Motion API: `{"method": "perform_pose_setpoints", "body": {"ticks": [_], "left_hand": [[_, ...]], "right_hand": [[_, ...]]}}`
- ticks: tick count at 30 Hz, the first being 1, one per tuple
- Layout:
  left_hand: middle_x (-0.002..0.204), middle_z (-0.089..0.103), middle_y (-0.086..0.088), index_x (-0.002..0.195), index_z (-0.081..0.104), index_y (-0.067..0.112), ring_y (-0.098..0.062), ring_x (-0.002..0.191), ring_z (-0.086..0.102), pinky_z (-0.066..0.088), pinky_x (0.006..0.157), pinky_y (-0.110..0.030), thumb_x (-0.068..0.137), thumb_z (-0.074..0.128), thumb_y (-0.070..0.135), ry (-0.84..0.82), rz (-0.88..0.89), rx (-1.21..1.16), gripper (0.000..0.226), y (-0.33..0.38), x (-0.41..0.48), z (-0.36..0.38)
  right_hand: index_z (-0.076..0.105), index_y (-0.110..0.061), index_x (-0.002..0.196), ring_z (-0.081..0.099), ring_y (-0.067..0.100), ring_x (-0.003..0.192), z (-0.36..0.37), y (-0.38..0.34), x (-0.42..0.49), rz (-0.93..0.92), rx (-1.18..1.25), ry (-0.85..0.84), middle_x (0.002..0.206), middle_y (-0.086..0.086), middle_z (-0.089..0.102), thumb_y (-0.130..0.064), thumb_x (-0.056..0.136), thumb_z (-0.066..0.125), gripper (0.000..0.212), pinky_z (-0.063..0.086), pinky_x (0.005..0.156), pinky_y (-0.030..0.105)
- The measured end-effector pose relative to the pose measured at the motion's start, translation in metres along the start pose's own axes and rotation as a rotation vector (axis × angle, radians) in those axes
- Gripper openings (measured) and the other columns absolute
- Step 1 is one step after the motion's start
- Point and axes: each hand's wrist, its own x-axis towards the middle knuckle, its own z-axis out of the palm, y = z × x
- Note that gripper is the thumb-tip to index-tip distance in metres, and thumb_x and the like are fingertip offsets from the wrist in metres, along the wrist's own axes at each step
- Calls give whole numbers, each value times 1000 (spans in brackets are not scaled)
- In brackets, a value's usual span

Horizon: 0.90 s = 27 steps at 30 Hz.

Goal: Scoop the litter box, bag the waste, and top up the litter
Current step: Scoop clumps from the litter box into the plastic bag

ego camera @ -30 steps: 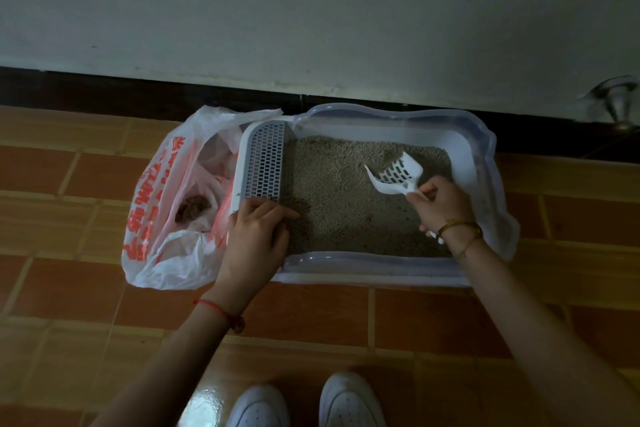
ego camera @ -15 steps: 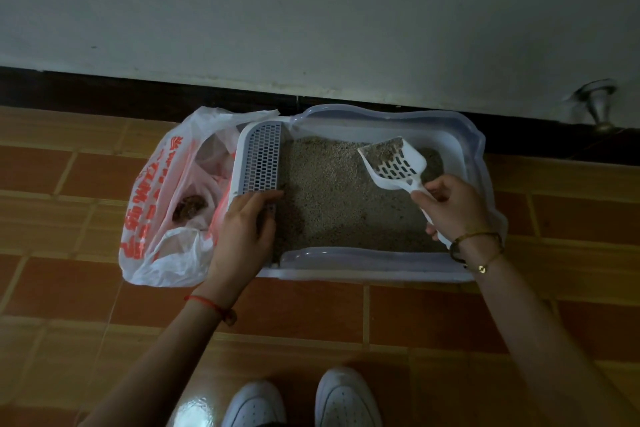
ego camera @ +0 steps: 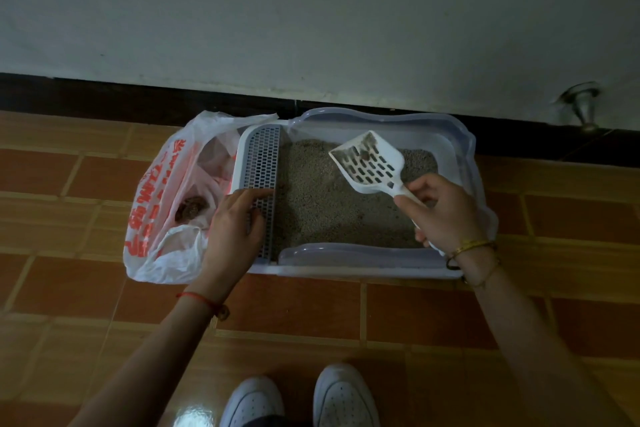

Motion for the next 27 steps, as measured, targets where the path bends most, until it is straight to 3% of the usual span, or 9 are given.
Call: {"method": "perform_pose_setpoints", "body": {"ticks": [7,14,19,25,27], "left_hand": [[117,62,-9,122,61,16,-26,103,61,56,79,-47,90,54,0,-2,5,0,36,1,-1,-2],[117,63,-7,119,64,16,-24,104,59,55,80,-46,89,46,15,4,0,7,35,3,-3,-7],[118,64,-6,119,65,14,-20,104,57,50,82,-31,93,49,7,23,-2,10,31,-1,-6,-14],[109,66,-3,113,67,17,-20,97,58,53,78,-38,92,50,8,78,-63,64,28,-13,-15,-30],[105,66,-3,110,69,16,-18,96,58,51,79,-27,89,55,1,101,-81,77,29,-17,-19,-38]], "right_hand": [[59,-12,94,53,15,37,0,-10,-5,-36,13,-32,86,0,67,-23,85,68,17,44,38,25],[60,-13,94,55,16,38,5,-19,-8,-63,1,-60,85,-2,68,-24,85,68,17,45,37,26],[59,-14,95,57,19,41,18,-33,-8,-118,-20,-107,88,-6,67,-26,86,67,17,47,37,27],[57,-18,98,57,3,42,52,-55,-1,-204,-110,-234,92,-7,64,-30,87,63,17,46,39,19],[57,-19,98,56,1,44,66,-61,2,-245,-129,-263,91,-5,65,-29,87,63,16,44,40,16]]}}
